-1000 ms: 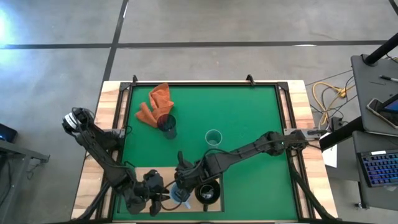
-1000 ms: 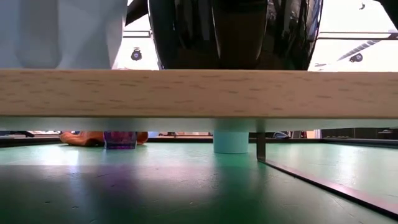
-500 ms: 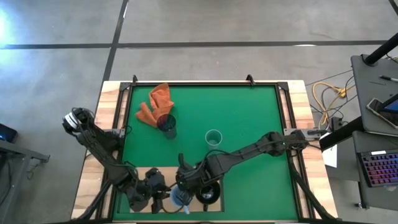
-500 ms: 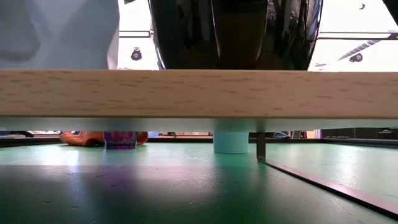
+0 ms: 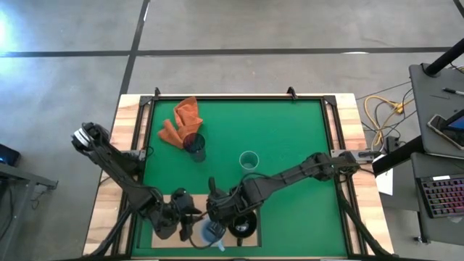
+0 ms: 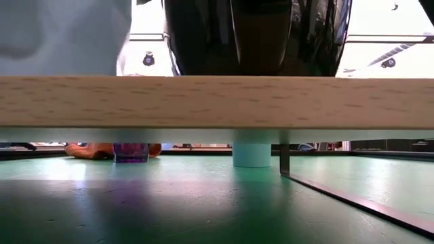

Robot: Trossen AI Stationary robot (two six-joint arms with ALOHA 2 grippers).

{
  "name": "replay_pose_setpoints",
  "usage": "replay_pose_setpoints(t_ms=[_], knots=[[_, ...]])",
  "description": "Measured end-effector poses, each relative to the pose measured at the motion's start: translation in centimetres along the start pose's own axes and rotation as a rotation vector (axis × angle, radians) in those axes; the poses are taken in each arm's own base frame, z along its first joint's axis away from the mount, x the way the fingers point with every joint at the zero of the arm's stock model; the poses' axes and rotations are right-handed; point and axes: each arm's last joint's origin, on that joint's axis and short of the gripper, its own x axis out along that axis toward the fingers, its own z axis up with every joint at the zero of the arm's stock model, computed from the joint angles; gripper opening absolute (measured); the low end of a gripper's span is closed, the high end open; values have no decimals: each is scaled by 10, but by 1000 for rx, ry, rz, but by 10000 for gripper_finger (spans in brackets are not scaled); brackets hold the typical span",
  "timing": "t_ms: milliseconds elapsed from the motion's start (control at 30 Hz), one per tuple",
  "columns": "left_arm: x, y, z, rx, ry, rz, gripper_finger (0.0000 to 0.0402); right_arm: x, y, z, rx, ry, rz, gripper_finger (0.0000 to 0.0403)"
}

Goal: Stack small to large cups/mugs on shelf
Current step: Put the blue mug on the shelf

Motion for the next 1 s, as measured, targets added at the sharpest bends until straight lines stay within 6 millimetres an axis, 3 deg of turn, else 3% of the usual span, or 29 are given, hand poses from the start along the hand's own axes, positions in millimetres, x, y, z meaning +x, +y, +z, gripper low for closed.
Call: replay_pose_setpoints(t_ms=[233,367,700,900,1000], knots=[[-25,3,-3,1,64,-4,93,-3,-6,9,-27,-21,-9,84],[-29,0,-8,-38,76,-26,93,-3,-9,14,-33,-26,-11,84],[-13,-20,-22,-138,35,-144,93,-10,-8,14,-44,14,33,86],[0,-25,-29,-159,21,-167,93,-35,-5,15,-46,-22,51,85],[3,-30,-30,-179,-1,-202,93,-46,-12,14,-40,-54,-38,80]])
